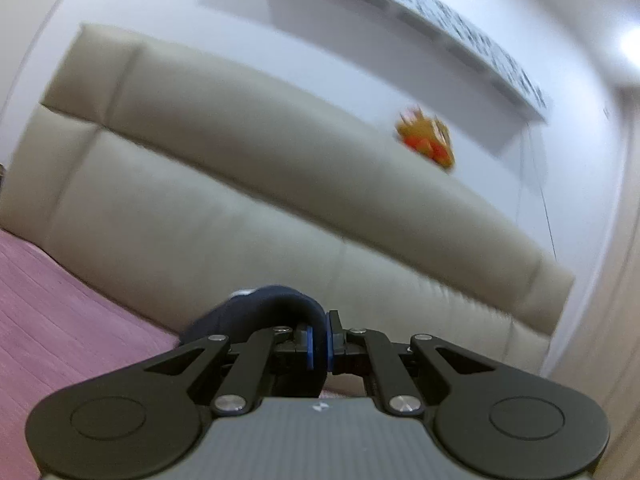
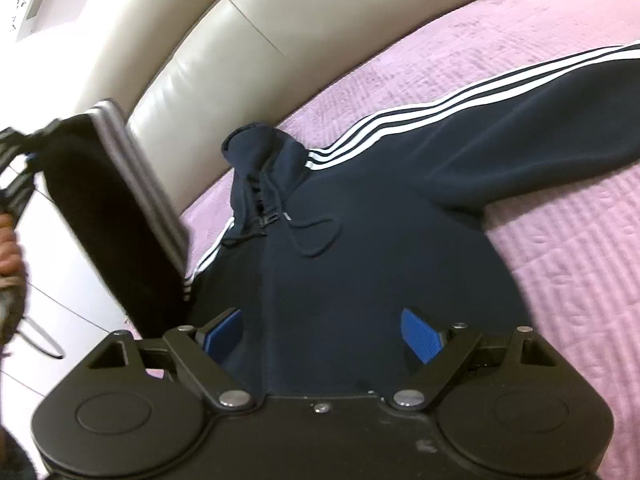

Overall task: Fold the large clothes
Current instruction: 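Fold the held sleeve across the hoodie body with the left gripper, then release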

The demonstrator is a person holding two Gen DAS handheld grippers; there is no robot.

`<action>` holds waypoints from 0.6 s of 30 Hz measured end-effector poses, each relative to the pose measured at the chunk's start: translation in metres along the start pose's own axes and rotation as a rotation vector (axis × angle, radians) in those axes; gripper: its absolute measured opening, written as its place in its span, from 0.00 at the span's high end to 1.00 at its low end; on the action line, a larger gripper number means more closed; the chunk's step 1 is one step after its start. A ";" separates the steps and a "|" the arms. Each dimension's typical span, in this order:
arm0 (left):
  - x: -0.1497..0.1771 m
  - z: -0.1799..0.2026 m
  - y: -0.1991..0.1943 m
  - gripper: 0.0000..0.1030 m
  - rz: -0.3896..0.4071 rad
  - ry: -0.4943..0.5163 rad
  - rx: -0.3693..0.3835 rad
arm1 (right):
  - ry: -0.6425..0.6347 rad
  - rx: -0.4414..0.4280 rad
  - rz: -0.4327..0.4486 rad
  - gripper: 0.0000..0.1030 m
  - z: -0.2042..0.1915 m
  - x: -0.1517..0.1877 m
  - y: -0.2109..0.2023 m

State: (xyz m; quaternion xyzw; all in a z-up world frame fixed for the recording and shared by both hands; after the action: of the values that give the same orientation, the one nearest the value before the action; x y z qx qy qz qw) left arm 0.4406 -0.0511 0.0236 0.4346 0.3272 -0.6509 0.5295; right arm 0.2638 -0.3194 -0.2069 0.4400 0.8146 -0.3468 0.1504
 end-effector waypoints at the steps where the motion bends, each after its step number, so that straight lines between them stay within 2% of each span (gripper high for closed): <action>1: 0.016 0.007 0.000 0.93 -0.016 0.005 0.004 | 0.007 0.005 0.009 0.01 0.006 -0.001 -0.003; 5: 0.093 0.026 0.012 0.93 -0.089 0.064 0.023 | 0.042 0.023 0.005 0.01 0.029 0.000 -0.006; 9: 0.167 0.041 0.014 0.93 -0.203 0.125 0.060 | 0.067 0.066 0.021 0.01 0.051 -0.009 -0.011; 11: 0.204 0.044 0.018 0.90 -0.293 0.103 0.079 | 0.086 0.108 0.018 0.01 0.066 -0.011 -0.018; 13: 0.234 0.038 0.019 0.88 -0.370 0.036 0.064 | 0.119 0.165 0.016 0.01 0.081 -0.013 -0.019; 15: 0.262 0.032 0.016 0.83 -0.457 0.001 0.064 | 0.145 0.176 0.024 0.01 0.089 -0.018 -0.020; 16: 0.272 0.030 0.014 0.71 -0.497 -0.011 0.077 | 0.142 0.180 0.032 0.01 0.089 -0.023 -0.019; 17: 0.276 0.023 0.010 0.54 -0.556 -0.028 0.091 | 0.125 0.178 0.043 0.01 0.086 -0.028 -0.017; 18: 0.284 0.022 0.008 0.44 -0.623 -0.053 0.111 | 0.094 0.176 0.052 0.01 0.080 -0.034 -0.015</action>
State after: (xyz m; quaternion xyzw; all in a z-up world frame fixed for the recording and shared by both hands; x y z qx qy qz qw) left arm 0.4263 -0.1874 -0.2264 0.3244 0.3945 -0.8099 0.2884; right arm 0.2664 -0.4014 -0.2389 0.4884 0.7752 -0.3921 0.0818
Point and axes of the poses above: each gripper's, at about its wrist camera, not at the fingertips, and y roughly the way its jaws point, z to its right, x to its underside, the point moved 8 cm from there along y, roughly the way its jaws point, and after that the axes turned 12 degrees about z, right-handed, at the moved point
